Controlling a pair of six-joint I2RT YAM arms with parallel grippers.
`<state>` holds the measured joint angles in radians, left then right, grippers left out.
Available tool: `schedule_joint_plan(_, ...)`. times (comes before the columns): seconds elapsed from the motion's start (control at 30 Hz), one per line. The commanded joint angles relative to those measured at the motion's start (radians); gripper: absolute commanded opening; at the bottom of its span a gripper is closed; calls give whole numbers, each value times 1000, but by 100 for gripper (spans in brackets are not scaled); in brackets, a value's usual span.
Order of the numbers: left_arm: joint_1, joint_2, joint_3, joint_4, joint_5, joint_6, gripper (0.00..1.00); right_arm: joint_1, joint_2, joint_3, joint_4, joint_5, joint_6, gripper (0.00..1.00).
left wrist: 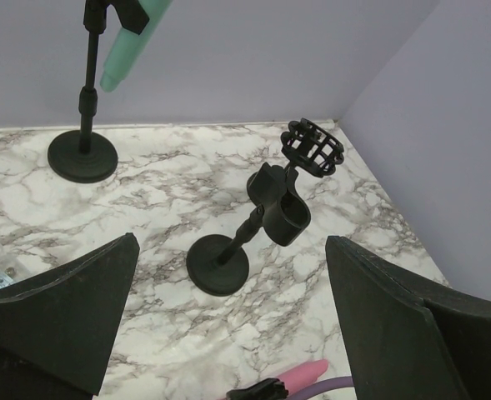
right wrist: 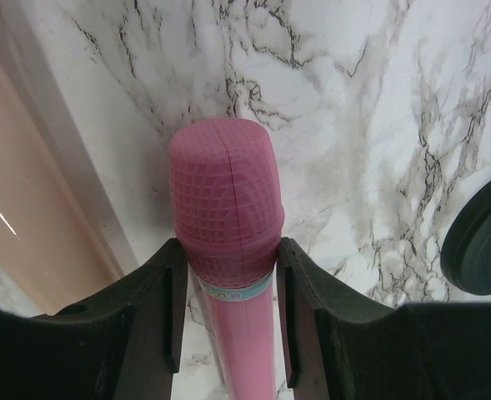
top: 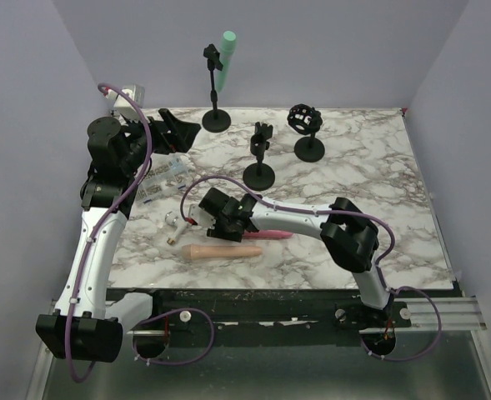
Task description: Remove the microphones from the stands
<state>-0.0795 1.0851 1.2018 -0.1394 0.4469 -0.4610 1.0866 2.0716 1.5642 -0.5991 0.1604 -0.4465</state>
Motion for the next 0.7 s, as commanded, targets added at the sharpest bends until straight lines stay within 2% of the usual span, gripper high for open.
schedule_joint_plan(0.0,1,2,-1,11,23,2,98,15,22,0,31,21,-7,47)
schedule_joint_plan(0.27,1,1,-1,11,24,4,98,16,31,-8,45,54,-3,60)
schedule_joint_plan(0.67,0,7,-1,14,31,-2,99,17,23,-10,49,71,-2,66)
